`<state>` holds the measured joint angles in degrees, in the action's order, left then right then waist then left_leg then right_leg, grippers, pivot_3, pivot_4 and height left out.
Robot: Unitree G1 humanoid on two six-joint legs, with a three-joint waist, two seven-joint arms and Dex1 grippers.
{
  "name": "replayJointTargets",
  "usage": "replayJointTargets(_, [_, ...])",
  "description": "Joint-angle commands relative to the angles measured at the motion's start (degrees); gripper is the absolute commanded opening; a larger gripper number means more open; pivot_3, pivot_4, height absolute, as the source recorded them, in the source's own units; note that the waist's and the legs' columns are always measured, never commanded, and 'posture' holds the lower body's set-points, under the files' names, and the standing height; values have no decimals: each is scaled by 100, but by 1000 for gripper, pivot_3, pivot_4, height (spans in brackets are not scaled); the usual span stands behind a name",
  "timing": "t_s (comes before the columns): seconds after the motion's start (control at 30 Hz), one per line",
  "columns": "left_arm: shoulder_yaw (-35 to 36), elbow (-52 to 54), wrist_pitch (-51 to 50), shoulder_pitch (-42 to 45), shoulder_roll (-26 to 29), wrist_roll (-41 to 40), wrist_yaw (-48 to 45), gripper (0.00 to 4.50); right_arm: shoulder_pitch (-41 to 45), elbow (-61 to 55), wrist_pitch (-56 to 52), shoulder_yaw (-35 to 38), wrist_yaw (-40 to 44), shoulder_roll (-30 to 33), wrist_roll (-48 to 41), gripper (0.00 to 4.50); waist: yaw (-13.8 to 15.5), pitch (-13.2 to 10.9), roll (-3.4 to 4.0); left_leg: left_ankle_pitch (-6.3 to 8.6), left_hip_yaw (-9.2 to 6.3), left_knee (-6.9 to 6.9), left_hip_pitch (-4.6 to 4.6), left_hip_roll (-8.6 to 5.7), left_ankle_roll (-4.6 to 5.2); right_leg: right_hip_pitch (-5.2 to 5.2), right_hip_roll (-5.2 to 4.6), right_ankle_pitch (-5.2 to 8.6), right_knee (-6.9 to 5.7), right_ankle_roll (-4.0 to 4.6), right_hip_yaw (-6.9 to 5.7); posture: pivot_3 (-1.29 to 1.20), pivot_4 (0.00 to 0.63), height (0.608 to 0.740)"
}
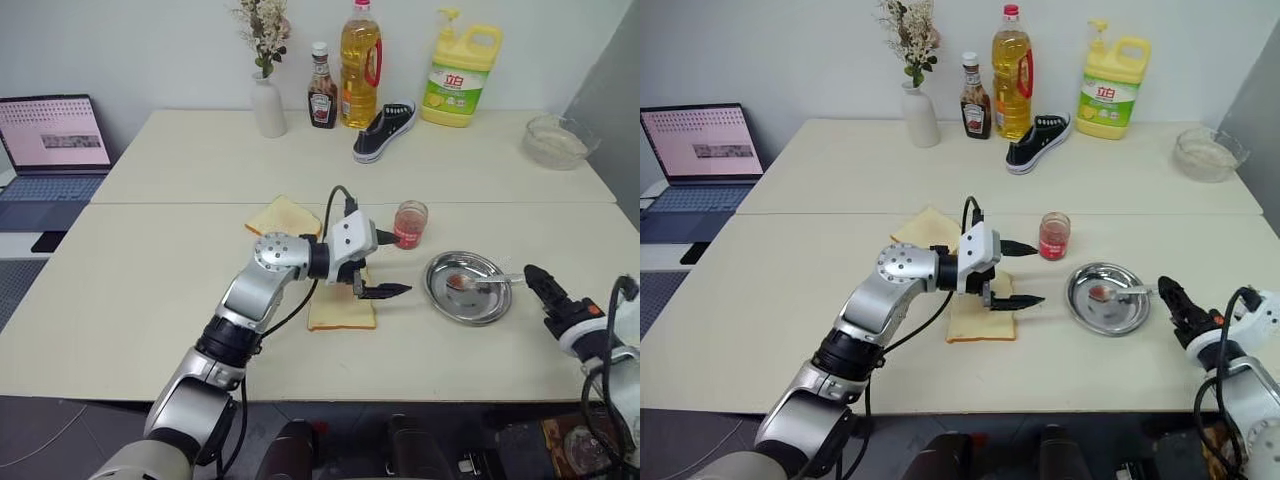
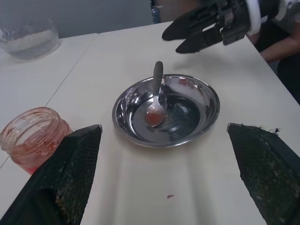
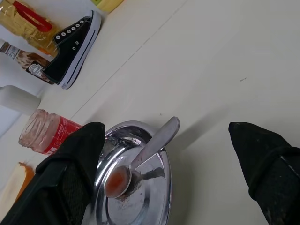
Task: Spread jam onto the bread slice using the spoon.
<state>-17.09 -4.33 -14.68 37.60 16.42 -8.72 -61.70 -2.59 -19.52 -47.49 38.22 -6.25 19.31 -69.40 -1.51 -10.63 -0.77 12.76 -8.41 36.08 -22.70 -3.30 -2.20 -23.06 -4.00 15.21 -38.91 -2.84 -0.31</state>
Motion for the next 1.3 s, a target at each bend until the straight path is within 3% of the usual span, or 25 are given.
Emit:
replayJointTargets(0.03, [45,470,-173,-66,67,-94,141,4485,324,282,157,-87,94,33,-135,4500,-8,1,2,0,0,0,0,-1,0,0,0,0,0,0,0,0,150,740])
replayJointTargets(0.3, [27,791,-404,-181,189,-106,290,4485,747,928,259,-282,217,-69,-170,4500,-18,1,3,0,3,0,0,-2,0,-1,2,0,-1,0,3,0,150,740])
replayJointTargets(0.77, [5,876,-478,-157,308,-98,368,4485,837,1092,325,-488,423,-125,-135,4500,-16,1,3,0,4,0,0,-2,0,-1,2,0,-1,0,3,0,150,740])
replayJointTargets(0.9, [5,816,-473,-87,308,-106,351,4500,830,1057,374,-484,425,-175,-158,3571,-17,1,3,0,4,-1,0,-1,0,-2,2,0,-1,0,3,0,150,740])
replayJointTargets(1.2, [-7,779,-468,10,292,-120,329,4500,869,1372,597,-480,724,-150,-31,230,-23,2,4,0,6,-1,0,-2,0,-3,2,0,0,0,4,0,150,740])
replayJointTargets(1.3, [-14,772,-464,14,302,-121,323,4500,889,1480,658,-486,831,-150,-13,29,-18,2,3,0,9,-1,3,-2,0,-1,2,0,0,0,6,0,150,740])
